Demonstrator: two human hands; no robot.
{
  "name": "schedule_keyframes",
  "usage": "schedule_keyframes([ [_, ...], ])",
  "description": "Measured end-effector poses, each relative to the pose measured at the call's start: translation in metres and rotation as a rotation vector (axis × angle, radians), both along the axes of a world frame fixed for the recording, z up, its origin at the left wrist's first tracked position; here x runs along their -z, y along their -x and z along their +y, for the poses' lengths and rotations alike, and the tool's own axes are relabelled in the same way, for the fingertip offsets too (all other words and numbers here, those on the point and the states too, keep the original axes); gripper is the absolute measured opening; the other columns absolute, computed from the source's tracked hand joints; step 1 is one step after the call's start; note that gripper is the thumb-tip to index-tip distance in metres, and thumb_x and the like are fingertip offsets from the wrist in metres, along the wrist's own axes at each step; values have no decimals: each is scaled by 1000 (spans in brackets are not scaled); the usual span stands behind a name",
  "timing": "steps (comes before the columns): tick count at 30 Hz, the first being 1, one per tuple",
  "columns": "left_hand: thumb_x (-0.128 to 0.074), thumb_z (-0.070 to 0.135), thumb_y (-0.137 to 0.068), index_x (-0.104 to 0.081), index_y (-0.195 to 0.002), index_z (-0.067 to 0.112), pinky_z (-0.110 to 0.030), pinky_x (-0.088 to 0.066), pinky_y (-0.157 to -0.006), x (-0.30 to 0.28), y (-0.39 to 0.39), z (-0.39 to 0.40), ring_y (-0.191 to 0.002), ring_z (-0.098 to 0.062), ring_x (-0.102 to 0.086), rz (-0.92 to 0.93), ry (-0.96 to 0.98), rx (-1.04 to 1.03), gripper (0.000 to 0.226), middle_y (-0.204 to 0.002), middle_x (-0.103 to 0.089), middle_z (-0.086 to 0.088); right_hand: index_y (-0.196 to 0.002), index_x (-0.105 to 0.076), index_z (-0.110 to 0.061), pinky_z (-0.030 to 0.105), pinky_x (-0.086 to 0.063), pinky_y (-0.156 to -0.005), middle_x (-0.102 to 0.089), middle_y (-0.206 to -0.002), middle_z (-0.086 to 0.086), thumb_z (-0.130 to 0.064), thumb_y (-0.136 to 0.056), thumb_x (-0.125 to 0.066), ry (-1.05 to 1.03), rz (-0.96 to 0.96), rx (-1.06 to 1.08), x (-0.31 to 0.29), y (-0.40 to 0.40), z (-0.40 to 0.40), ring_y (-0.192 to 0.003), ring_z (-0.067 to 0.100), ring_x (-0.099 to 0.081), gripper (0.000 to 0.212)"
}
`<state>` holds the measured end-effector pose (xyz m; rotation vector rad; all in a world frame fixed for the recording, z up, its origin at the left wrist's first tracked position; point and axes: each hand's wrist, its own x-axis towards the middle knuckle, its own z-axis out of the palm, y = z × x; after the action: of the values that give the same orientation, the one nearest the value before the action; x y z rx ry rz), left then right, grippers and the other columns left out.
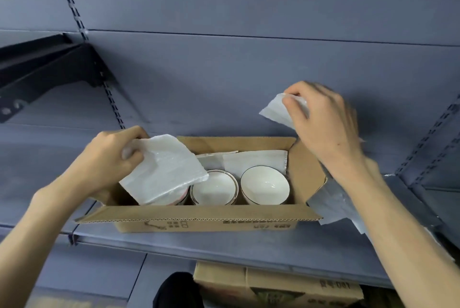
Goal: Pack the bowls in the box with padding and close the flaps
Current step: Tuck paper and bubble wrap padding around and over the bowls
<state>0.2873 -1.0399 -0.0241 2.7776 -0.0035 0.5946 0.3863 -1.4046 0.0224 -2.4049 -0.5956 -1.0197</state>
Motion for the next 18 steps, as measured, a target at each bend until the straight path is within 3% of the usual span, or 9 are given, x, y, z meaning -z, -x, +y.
schedule_keyframes([
  [6, -60, 4, -79, -63, -94, 25, -35, -46, -56, 5, 21, 23, -58, -11, -52, 15, -96, 118, 26, -69, -57, 19, -100, -70, -12, 44, -51, -66, -71, -96, 0, -17, -105, -57, -54, -172, -263, 15, 4, 58, -89, 27, -65, 15],
  [9, -61, 2, -80, -64, -97, 23, -42, -51, -62, 10, 26, 35, -68, -21, -59, 104, -119, 137, 27, -79, -66, 7, -103, -69, -8, 46, -53, -69, -71, -98, 2, -16, -105, -58, -123, -158, -363, 25, 1, 84, -89, 27, -66, 14],
  [11, -59, 3, -80, -62, -95, 25, -41, -50, -61, 15, 27, 41, -68, -20, -56, 149, -111, 120, 27, -78, -63, 9, -105, -68, -8, 46, -52, -72, -71, -99, 0, -18, -105, -58, -168, -115, -400, 30, 0, 96, -89, 24, -66, 14],
  [16, -53, 13, -78, -62, -89, 27, -15, -31, -57, 24, 31, 38, -71, -15, -51, 138, -156, 189, 20, -81, -59, 13, -110, -63, -17, 44, -53, -72, -71, -100, -8, -28, -106, -56, -216, -38, -434, 33, -3, 116, -88, 19, -67, 13],
  [18, -55, 14, -76, -63, -88, 26, -12, -26, -59, 25, 29, 36, -72, -17, -54, 137, -193, 231, 18, -83, -62, 12, -111, -60, -20, 44, -53, -74, -68, -103, -11, -30, -107, -55, -240, 9, -463, 32, -8, 122, -89, 17, -67, 12],
])
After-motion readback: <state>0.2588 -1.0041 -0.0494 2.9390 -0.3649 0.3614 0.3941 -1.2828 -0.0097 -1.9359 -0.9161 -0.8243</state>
